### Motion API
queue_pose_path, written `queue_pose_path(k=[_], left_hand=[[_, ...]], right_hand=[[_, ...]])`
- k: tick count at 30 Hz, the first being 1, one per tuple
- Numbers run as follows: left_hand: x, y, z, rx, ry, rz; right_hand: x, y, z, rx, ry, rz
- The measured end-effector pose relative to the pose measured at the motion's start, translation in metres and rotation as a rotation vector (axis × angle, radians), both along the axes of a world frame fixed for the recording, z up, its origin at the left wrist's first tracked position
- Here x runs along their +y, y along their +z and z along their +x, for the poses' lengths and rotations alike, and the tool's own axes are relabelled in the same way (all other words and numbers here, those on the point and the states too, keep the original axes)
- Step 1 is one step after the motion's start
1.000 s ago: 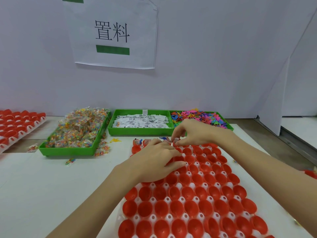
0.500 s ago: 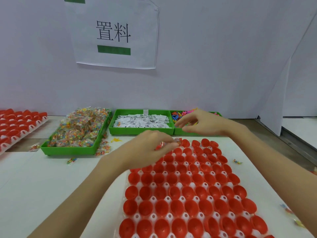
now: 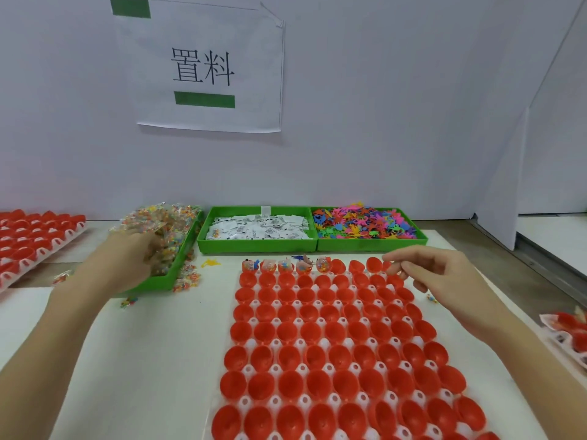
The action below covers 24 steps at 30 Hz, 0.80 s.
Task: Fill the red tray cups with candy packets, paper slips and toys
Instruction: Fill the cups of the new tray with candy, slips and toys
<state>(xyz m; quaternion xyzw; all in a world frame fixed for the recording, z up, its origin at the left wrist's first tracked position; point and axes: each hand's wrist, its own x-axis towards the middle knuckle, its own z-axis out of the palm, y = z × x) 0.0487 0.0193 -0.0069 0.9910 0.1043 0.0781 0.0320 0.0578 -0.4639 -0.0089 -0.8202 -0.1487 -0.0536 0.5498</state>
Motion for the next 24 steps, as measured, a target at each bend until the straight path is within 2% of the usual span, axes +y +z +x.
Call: queue_pose_path(k=[5, 11, 14, 16, 19, 22, 24], left_hand=[[-0.006, 0.003, -0.006, -0.144, -0.002, -0.086], [-0.015, 0.014, -0.015, -0.234, 0.009, 0.041], [-0.025, 0.027, -0.023, -0.399, -0.012, 0.049], [-0.036, 0.033, -0.030, -0.506, -0.021, -0.020], [-0.068, 0.026, -0.047, -0.593, -0.134, -0.356], [-0.103, 0.004, -0.065, -0.497, -0.224, -0.876], [-0.116, -0.013, -0.071, -0.440, -0.211, -1.108]], right_hand=[[-0.003, -0.002, -0.002, -0.016, -0.087, 0.032], [-0.004, -0.002, -0.002, -0.030, -0.134, 0.016], [-0.005, -0.003, -0.002, -0.052, -0.126, 0.008], [-0.005, -0.004, -0.002, -0.068, -0.122, 0.002], [-0.004, -0.005, -0.002, -0.089, -0.109, -0.017], [0.001, -0.008, -0.004, -0.106, -0.083, -0.043], [0.004, -0.009, -0.005, -0.114, -0.077, -0.076]])
